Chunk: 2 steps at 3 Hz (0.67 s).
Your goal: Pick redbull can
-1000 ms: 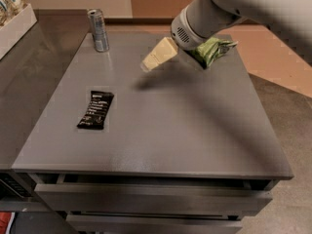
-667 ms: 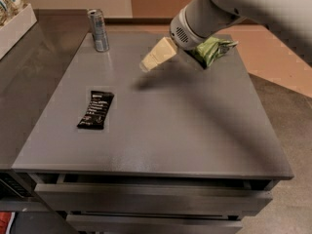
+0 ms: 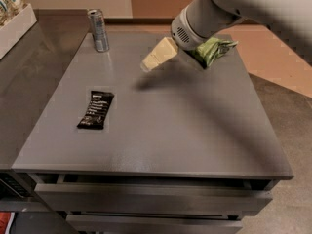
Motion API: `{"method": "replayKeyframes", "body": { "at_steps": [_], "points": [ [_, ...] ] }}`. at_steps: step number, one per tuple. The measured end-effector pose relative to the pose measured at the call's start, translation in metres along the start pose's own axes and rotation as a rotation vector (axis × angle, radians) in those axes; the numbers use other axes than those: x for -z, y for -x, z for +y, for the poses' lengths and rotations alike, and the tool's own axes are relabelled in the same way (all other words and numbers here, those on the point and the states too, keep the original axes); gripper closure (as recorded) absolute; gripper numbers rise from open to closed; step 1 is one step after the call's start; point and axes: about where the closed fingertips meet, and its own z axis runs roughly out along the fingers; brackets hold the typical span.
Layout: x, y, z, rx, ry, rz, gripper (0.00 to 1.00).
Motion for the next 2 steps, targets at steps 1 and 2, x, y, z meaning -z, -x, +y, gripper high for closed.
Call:
{"method": "replayKeyframes", "body": {
  "at_steps": [1, 2],
  "points": [
    [-0.027, 0.007, -0.011, -0.03, -0.004, -0.005, 0.0],
    [-0.072, 0.017, -0.031, -0.086, -0.02, -0.033, 0.0]
  ]
}}
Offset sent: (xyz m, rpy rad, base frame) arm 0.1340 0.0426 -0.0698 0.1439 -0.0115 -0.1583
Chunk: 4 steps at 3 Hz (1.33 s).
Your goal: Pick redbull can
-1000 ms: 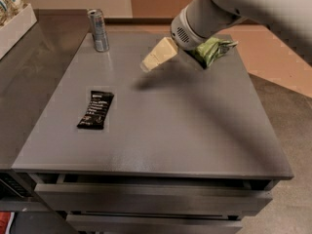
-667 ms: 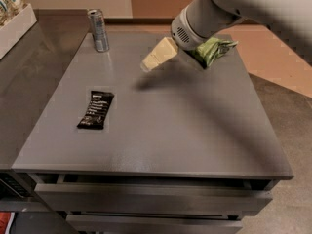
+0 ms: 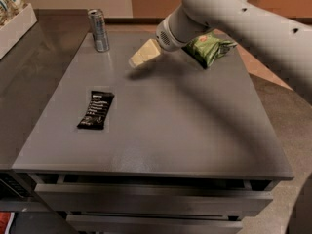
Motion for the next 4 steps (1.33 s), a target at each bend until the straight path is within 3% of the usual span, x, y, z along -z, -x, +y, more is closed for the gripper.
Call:
{"method": "replayKeyframes", "body": {
  "at_steps": [2, 4],
  "points": [
    [-0.069, 0.037, -0.037, -0.04, -0.055, -0.078, 0.0],
    [-0.1, 0.084, -0.049, 0.022, -0.117, -0.157, 0.0]
  ]
}}
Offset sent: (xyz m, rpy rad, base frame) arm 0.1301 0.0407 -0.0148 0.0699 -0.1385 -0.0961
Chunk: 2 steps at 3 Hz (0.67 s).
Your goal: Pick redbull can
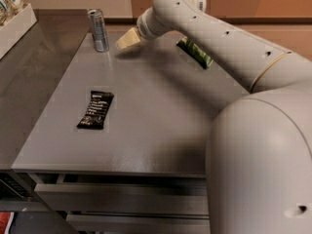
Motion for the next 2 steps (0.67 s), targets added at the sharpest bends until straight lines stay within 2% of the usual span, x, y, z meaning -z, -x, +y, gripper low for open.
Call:
{"method": "replayKeyframes", "body": {
  "at_steps": [1, 2],
  "points": [
    [-0.025, 0.011, 0.006, 0.006, 0.001, -0.047, 0.0],
    [-0.047, 0.023, 0.017, 0.007, 0.047, -0.093, 0.0]
  ]
}}
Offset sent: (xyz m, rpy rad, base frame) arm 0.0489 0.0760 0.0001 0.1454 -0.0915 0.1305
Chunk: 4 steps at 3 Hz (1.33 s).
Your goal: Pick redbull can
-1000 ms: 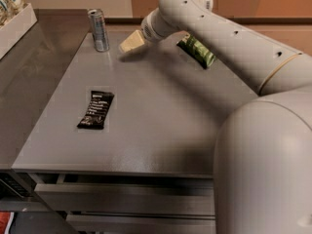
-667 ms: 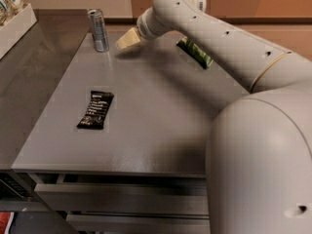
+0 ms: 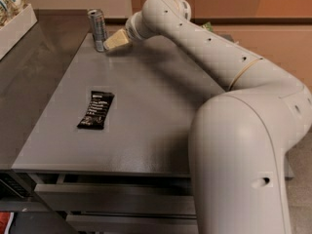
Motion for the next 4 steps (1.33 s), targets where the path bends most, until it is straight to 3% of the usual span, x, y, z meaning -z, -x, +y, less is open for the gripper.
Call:
{"method": "replayKeyframes", "body": {
  "at_steps": [2, 4],
  "points": [
    [-0.027, 0.038, 0.017, 0.026, 0.117, -0.109, 0.0],
    [-0.039, 0.066, 0.034, 0.063, 0.192, -0.162, 0.0]
  ]
}}
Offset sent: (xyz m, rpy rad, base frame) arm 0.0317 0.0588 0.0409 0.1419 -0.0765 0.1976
